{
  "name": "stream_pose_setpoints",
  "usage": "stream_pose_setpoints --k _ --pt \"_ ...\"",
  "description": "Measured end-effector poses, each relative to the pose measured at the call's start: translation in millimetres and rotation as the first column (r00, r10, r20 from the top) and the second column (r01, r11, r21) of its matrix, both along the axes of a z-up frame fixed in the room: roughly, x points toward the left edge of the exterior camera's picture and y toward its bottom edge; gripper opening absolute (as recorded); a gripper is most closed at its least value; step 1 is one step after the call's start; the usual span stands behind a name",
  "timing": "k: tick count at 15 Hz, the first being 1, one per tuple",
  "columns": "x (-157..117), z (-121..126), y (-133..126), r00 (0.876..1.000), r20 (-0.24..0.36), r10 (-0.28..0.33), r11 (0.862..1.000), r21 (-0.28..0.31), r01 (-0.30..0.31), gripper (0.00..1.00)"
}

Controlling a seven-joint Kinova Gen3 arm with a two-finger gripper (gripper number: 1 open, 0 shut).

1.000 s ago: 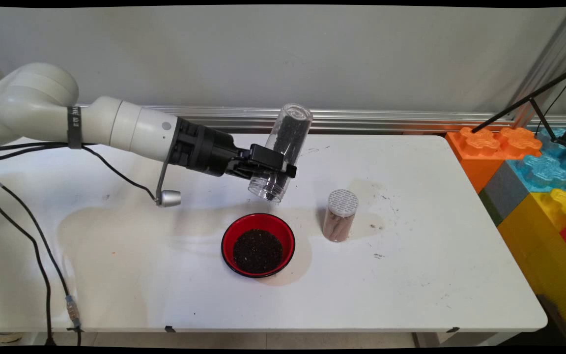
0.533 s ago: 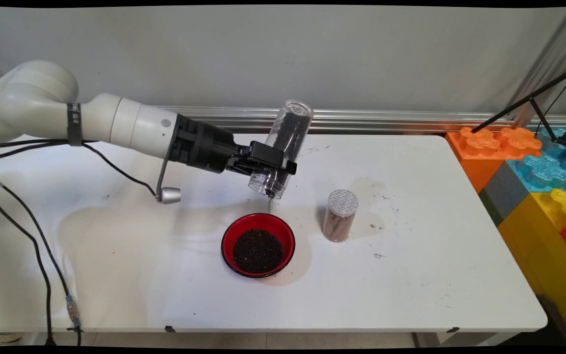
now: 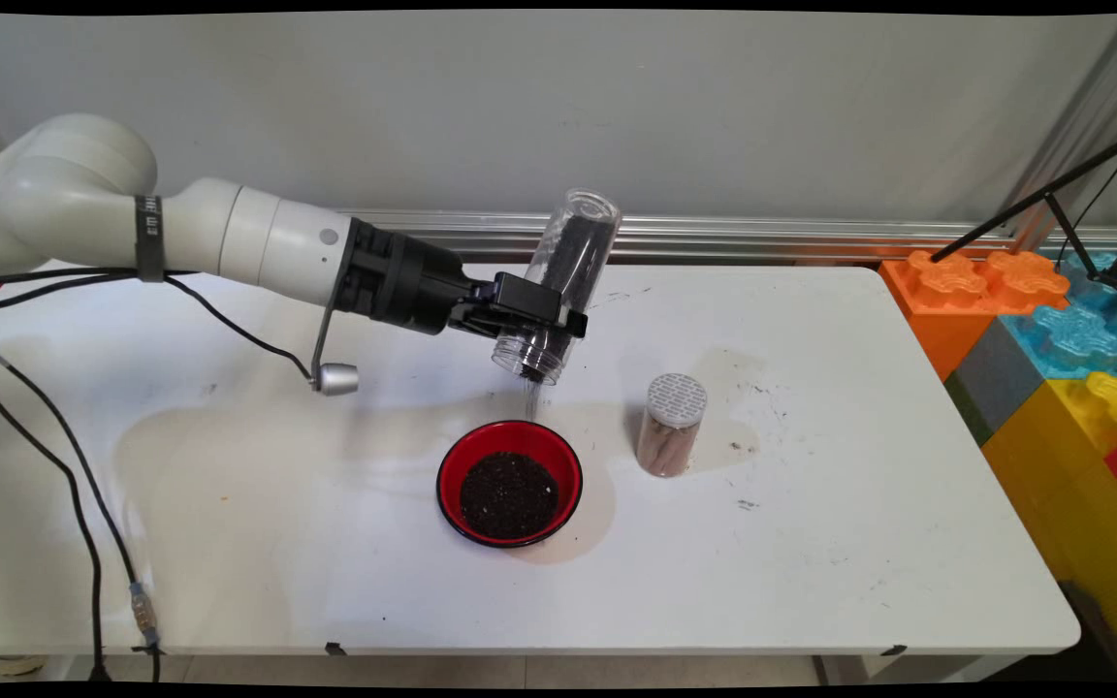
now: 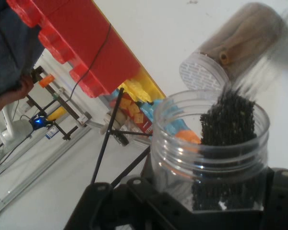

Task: Pour the black seasoning powder in the red bowl

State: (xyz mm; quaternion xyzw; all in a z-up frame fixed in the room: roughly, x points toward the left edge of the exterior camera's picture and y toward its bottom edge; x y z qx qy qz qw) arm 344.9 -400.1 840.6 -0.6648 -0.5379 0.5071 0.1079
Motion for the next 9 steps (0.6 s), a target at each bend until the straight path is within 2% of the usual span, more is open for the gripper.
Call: stream_pose_setpoints --k 9 --pt "3.0 0.0 -3.9 1.000 0.010 -0.014 1.000 -0.020 0.015 0.00"
